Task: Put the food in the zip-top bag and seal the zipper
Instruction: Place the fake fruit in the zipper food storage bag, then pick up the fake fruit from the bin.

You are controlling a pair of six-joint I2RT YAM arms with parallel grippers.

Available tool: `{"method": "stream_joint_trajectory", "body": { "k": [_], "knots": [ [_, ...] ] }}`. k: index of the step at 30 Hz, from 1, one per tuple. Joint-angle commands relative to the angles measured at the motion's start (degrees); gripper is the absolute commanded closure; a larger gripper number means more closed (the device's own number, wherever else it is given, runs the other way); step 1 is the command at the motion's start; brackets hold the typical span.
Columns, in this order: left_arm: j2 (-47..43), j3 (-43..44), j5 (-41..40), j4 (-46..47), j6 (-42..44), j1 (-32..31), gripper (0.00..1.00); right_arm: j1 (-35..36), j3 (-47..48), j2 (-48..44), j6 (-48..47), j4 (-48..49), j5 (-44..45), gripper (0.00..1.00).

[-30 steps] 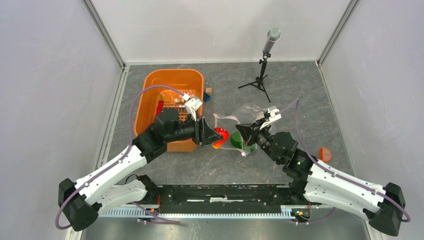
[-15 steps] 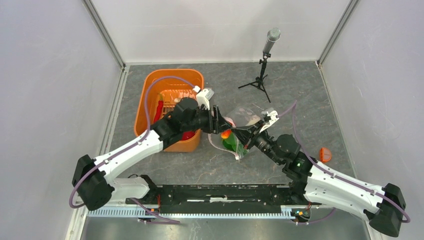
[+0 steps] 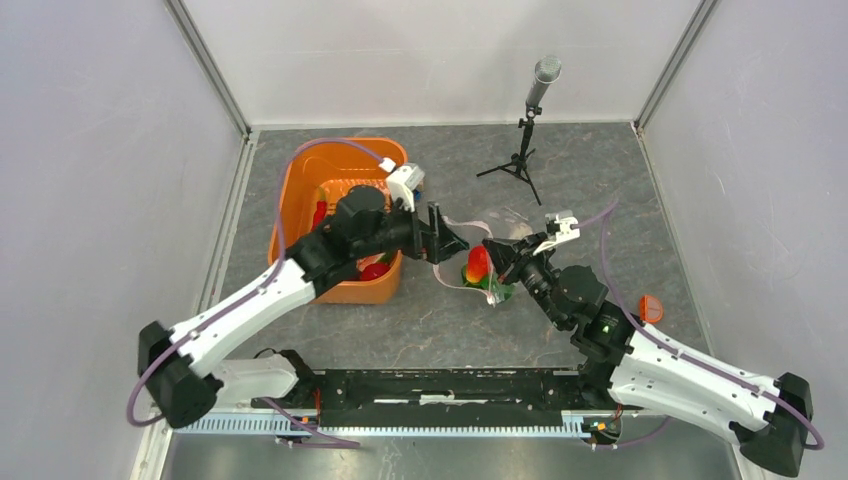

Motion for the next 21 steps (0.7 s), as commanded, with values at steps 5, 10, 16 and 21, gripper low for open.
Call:
{"method": "stream_joint_trajectory", "body": {
  "k": [5,10,16,21],
  "knots": [
    [-14.3,0.7,-23.9,-11.8,11.5,0.3,0.0,-0.1,1.5,-3.2,-3.4,1.0,7.2,1.0],
    [-12.2,-0.3,-32.0,-21.8,10.2,8.1,0.0,0.0,-0.6,-6.3,-6.6,0.7,5.3,1.0],
    [-6.2,-4.4,-18.7,-19.5,7.6,22.5,0.0,0.0,-1.8,-6.2,-8.3,1.1,-0.1,1.0],
    [-0.5,-3.4,-15.7,-17.9,8.6,23.8,0.0,-0.1,-2.4,-6.1,-8.5,1.0,-1.4,1.0]
  ]
}}
